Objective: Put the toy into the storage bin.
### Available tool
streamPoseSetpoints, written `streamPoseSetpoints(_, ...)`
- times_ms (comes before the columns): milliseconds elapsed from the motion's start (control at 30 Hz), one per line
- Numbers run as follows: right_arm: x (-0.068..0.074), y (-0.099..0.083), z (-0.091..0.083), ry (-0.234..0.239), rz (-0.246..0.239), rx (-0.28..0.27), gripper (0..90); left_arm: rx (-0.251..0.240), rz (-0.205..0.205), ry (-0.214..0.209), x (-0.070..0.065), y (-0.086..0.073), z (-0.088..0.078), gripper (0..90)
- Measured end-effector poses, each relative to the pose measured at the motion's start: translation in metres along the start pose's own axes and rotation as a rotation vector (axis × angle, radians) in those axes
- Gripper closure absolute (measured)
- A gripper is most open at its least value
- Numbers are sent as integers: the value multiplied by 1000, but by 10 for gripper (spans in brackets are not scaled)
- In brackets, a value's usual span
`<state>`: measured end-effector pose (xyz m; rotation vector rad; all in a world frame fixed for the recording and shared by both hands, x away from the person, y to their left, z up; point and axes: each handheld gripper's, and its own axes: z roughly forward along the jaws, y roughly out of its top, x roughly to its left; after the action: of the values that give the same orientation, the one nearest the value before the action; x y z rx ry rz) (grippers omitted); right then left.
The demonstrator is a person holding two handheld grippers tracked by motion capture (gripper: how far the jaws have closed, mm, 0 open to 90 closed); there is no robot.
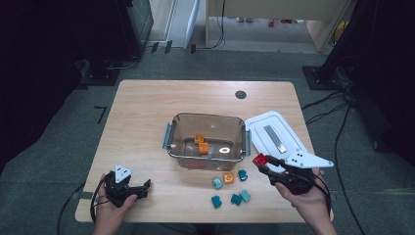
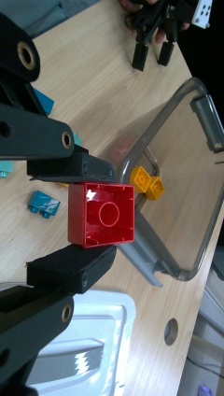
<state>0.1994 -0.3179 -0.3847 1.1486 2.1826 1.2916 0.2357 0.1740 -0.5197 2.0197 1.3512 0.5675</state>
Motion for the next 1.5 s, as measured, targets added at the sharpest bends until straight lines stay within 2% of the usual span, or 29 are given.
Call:
streamPoseSetpoints(400,-10,36,14,41,-66,72,602,1,0,0,0,0,0,14)
streamPoseSetpoints(667,-8,54,29,68,-111,97,602,1,1,0,0,0,0,14)
streamPoseSetpoints(1033,3,73,61,109,-153,130,602,-1,-1,-1,0,0,0,14)
streamPoseSetpoints(1367,9,87,97,121,-177,197,602,-2,1,0,0,0,0,14)
streamPoseSetpoints(1500,7,89,112,112,-173,243,601,-2,1,0,0,0,0,14)
